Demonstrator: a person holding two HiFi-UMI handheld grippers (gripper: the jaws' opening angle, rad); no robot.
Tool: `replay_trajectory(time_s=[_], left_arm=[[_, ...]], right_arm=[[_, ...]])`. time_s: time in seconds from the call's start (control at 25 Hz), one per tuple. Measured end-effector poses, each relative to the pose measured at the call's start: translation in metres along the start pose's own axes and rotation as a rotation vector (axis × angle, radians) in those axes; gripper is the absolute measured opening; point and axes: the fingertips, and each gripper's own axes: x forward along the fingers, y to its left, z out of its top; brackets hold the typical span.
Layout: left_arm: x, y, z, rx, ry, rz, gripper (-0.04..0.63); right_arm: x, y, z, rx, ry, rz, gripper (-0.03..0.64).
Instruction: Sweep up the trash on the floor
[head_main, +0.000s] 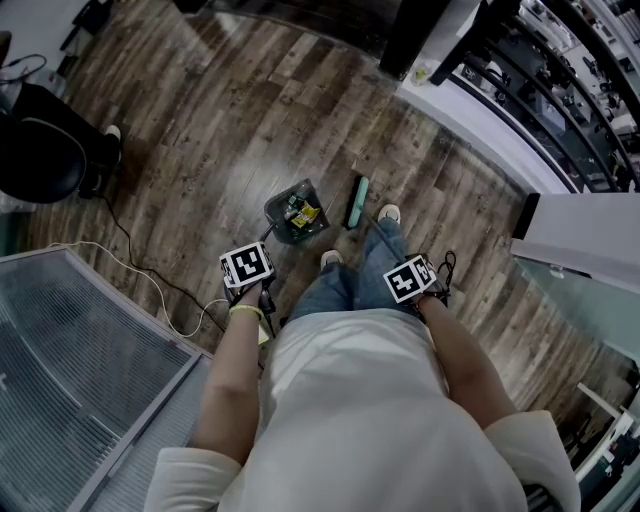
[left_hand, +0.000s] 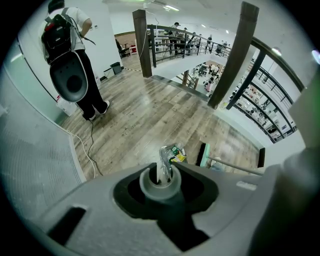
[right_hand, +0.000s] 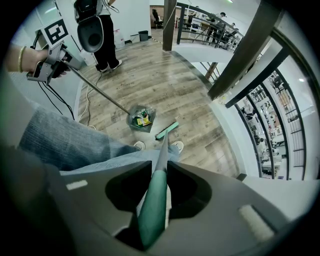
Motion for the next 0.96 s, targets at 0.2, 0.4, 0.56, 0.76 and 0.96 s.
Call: replay_trajectory(time_s=[0.2, 0.4, 0.56, 0.76, 0.96], left_arm=[[-0.0006, 0.0007, 0.0003, 0.004, -0.004, 0.008, 0.091], [0.0022, 0.0048, -0.0025, 0.002, -0.001, 0.016, 0.091], [0.0006, 0.004, -0.0022, 0.0, -0.004, 0.012, 0.091], [0.0012, 0.0036, -0.004, 0.0, -0.003, 0.01, 0.091], [-0.0007, 0.0029, -0.0055, -0.006, 0.003, 0.005, 0.091]], right_arm=[[-0.0003, -0.0003, -0.0011, 0.001, 0.004, -0.001, 0.101], [0.0002, 0.0, -0.0002, 0.002, 0.003, -0.001, 0.101], [-0.0004, -0.0001, -0.0002, 0.001, 0.004, -0.001, 0.101], [0.0011, 0.0001, -0.0002, -0.002, 0.003, -0.002, 0.101], [-0.001, 0.0008, -0.0006, -0.003, 0.007, -0.002, 0.101]])
